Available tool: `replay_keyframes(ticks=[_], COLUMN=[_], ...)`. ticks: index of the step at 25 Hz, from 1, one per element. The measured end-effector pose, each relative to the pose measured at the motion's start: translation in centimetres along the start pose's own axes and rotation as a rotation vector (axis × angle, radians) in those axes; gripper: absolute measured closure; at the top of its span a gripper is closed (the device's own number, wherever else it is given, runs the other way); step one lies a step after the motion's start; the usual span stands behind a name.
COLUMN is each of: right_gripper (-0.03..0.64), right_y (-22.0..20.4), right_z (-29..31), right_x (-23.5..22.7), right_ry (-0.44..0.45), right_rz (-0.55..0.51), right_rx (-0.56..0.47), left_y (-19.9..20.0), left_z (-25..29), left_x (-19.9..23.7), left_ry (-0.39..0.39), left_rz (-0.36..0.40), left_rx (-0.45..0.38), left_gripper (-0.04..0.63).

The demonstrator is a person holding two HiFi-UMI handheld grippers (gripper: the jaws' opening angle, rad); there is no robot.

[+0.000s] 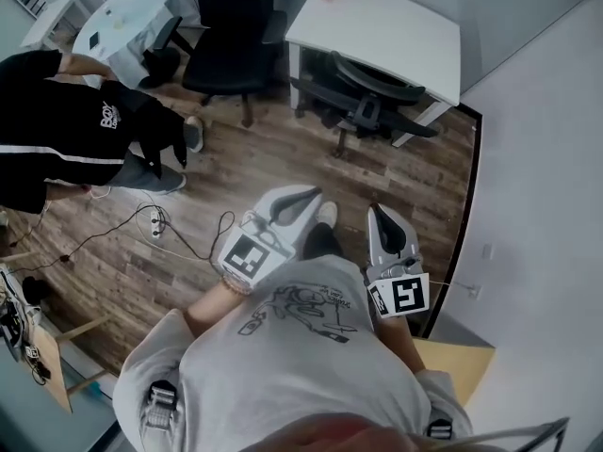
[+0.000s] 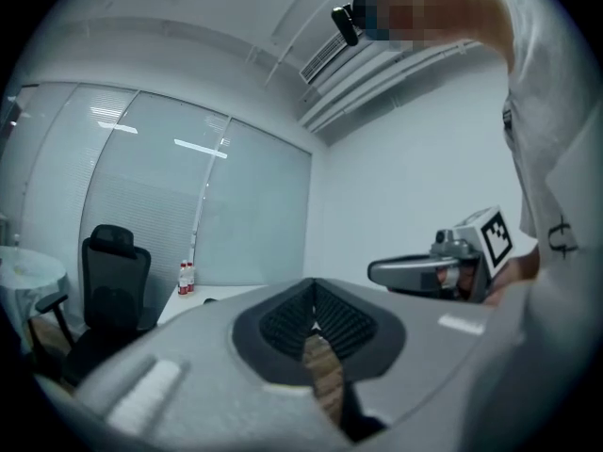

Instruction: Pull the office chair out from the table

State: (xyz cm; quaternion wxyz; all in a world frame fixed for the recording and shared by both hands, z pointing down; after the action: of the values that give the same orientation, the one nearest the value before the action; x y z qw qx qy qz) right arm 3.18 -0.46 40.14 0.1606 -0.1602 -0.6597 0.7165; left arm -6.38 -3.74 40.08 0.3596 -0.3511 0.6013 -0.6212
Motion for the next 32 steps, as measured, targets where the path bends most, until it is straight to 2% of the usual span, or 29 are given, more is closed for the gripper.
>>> replay_keyframes(ticks=[8, 13, 17, 21, 23, 27, 32], right_gripper=[0.609, 0.609, 0.592, 0.581, 0.572, 0.551, 0.523], right_y=[0.7, 0.3, -0.8, -2.5, -4.0, -6.4, -9.3], right_z=[3.5, 5.7, 7.3, 9.5, 10.6, 12.6, 15.2], right_x=[-7.3, -10.8, -13.5, -15.9, -17.1, -19.5, -22.1], right_ry=[0.004, 0.012, 0.019, 0.037, 0.04, 0.058, 0.085], right_rz=[-0.028, -0.075, -0.126, -0.183, -0.199, -0.234, -0.319], right_rx=[0.014, 0.054, 0.101, 0.176, 0.221, 0.29, 0.362], left_y=[0.5, -0.3, -2.0, -4.5, -5.9, -8.9, -12.8], left_z=[7.6, 11.5, 14.3, 16.9, 18.3, 21.1, 24.1], left_x=[3.7, 5.9, 7.5, 9.2, 10.1, 12.1, 14.4], left_ry=[0.007, -0.003, -0.012, -0.038, -0.045, -0.061, -0.101], left_rz=[0.033, 0.131, 0.22, 0.378, 0.433, 0.5, 0.563], left_rx=[0.015, 0.056, 0.133, 0.22, 0.266, 0.36, 0.454], left_gripper=[0.594, 0.586, 0.583, 0.56, 0.554, 0.551, 0.514])
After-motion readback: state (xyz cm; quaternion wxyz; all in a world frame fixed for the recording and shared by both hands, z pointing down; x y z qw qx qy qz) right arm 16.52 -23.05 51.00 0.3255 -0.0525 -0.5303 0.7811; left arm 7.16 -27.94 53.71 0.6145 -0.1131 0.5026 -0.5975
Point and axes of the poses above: the fingertips, and each gripper's own axes: z forward along the fingers, x to its left, y out of its top, the point moved 1 cm from there along -z, backward along the fingers, and after that the axes turned 3 degrees about z, right-handed, at the moved point
